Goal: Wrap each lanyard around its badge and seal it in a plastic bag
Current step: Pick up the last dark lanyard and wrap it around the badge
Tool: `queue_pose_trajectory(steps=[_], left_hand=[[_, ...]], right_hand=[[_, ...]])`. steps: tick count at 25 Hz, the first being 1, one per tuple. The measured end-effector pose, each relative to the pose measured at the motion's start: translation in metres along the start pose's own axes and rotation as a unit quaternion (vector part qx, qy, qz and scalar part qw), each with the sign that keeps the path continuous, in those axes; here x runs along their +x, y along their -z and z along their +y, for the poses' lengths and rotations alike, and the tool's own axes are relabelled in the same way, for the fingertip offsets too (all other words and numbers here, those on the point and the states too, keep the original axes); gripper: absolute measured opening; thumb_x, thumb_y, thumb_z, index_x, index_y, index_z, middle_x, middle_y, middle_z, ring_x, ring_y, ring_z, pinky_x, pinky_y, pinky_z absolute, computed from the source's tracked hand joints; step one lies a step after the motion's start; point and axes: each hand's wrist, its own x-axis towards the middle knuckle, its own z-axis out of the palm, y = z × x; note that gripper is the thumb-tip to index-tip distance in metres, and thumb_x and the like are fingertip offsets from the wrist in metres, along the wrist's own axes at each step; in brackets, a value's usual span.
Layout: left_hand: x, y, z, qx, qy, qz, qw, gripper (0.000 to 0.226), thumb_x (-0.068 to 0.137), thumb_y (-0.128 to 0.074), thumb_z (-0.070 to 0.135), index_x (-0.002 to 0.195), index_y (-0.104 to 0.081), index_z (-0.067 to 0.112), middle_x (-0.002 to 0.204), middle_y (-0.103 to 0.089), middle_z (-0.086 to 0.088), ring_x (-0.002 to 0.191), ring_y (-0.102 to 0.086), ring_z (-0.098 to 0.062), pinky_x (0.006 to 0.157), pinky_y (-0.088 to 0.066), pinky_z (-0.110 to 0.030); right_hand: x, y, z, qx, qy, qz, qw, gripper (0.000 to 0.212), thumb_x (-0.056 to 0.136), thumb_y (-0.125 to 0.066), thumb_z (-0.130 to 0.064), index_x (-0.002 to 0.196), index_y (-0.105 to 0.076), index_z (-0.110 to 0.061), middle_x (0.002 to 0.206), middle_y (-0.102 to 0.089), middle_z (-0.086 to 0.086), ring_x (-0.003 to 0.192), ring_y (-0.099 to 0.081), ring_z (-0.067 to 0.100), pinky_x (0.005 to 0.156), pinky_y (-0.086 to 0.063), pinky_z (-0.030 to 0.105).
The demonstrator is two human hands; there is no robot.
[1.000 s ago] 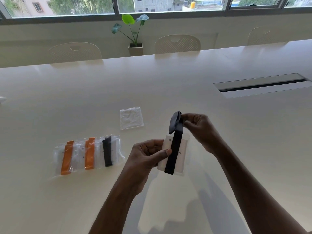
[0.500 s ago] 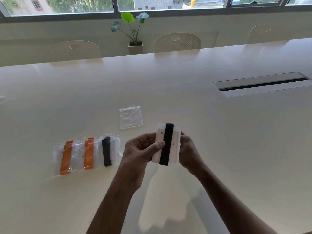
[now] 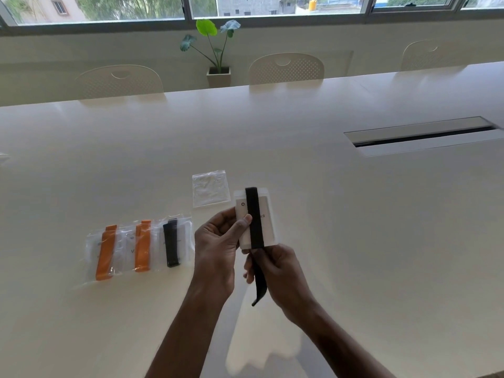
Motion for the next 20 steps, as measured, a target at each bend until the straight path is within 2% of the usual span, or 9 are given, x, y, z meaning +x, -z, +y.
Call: queue_pose_trajectory(steps=[3, 7, 10, 12, 14, 17, 18, 20], left_hand=[[0.002, -0.001, -0.002, 0.025, -0.036, 0.024, 0.999, 0.031, 0.081, -0.081, 0.017, 0.112, -0.078, 0.014, 0.107, -0.082, -0.009, 0.102, -0.079, -0.025, 0.076, -0.064, -0.027], [0.003, -0.002, -0.004, 0.084, -0.087, 0.043, 0.992, 0.026, 0.087, -0.080, 0.017, 0.112, -0.079, 0.019, 0.105, -0.083, -0.001, 0.101, -0.079, -0.019, 0.078, -0.063, -0.025], [0.002, 0.000, -0.005, 0.139, -0.111, 0.052, 0.983, 0.029, 0.085, -0.080, 0.028, 0.114, -0.079, 0.027, 0.107, -0.082, 0.006, 0.102, -0.077, -0.020, 0.084, -0.063, -0.032], [0.002, 0.000, -0.005, 0.149, -0.107, 0.053, 0.982, 0.026, 0.087, -0.080, 0.027, 0.113, -0.078, 0.032, 0.109, -0.082, 0.009, 0.105, -0.077, -0.017, 0.089, -0.062, -0.038], [0.002, 0.000, -0.003, 0.145, -0.093, 0.041, 0.984, 0.022, 0.091, -0.077, 0.021, 0.109, -0.079, 0.034, 0.110, -0.081, 0.009, 0.106, -0.077, -0.015, 0.089, -0.063, -0.041], [0.001, -0.001, 0.000, 0.139, -0.082, 0.020, 0.987, 0.023, 0.094, -0.074, 0.015, 0.107, -0.077, 0.034, 0.107, -0.082, 0.005, 0.103, -0.078, -0.017, 0.081, -0.066, -0.039], [0.001, 0.000, 0.001, 0.139, -0.080, 0.013, 0.987, 0.024, 0.095, -0.073, 0.014, 0.108, -0.076, 0.033, 0.106, -0.082, 0.004, 0.103, -0.078, -0.017, 0.079, -0.067, -0.037], [-0.001, 0.000, 0.000, 0.138, -0.067, 0.001, 0.988, 0.024, 0.096, -0.072, 0.014, 0.115, -0.075, 0.026, 0.108, -0.082, 0.001, 0.106, -0.077, -0.022, 0.081, -0.066, -0.040]], right_hand=[[-0.008, -0.005, -0.005, 0.008, -0.012, -0.005, 1.000, 0.027, 0.111, -0.045, -0.010, 0.103, -0.069, -0.001, 0.071, -0.065, 0.007, 0.059, -0.059, 0.021, 0.068, -0.059, 0.036], [-0.014, -0.004, -0.013, 0.006, -0.027, -0.011, 1.000, 0.028, 0.112, -0.045, -0.015, 0.103, -0.069, -0.003, 0.070, -0.063, 0.005, 0.057, -0.058, 0.018, 0.064, -0.057, 0.029], [-0.019, -0.003, -0.019, -0.008, -0.033, -0.012, 0.999, 0.030, 0.112, -0.046, -0.020, 0.100, -0.070, -0.006, 0.071, -0.066, 0.004, 0.060, -0.060, 0.021, 0.063, -0.054, 0.029], [-0.020, -0.001, -0.022, -0.036, -0.027, -0.003, 0.999, 0.032, 0.112, -0.047, -0.022, 0.096, -0.070, -0.007, 0.071, -0.067, 0.002, 0.060, -0.060, 0.020, 0.062, -0.051, 0.032], [-0.021, 0.001, -0.025, -0.076, -0.006, 0.007, 0.997, 0.033, 0.111, -0.050, -0.025, 0.089, -0.070, -0.010, 0.068, -0.068, 0.001, 0.059, -0.060, 0.017, 0.059, -0.049, 0.027], [-0.020, 0.004, -0.030, -0.165, 0.054, 0.049, 0.984, 0.031, 0.104, -0.062, -0.029, 0.079, -0.074, -0.016, 0.071, -0.067, -0.001, 0.060, -0.058, 0.005, 0.059, -0.045, 0.023], [-0.019, 0.007, -0.032, -0.190, 0.077, 0.068, 0.976, 0.029, 0.100, -0.068, -0.031, 0.076, -0.077, -0.018, 0.077, -0.066, -0.004, 0.063, -0.058, 0.005, 0.059, -0.042, 0.019], [-0.016, 0.014, -0.038, -0.208, 0.117, 0.083, 0.967, 0.025, 0.095, -0.074, -0.031, 0.073, -0.080, -0.021, 0.093, -0.066, -0.010, 0.083, -0.064, 0.007, 0.064, -0.046, 0.016]])
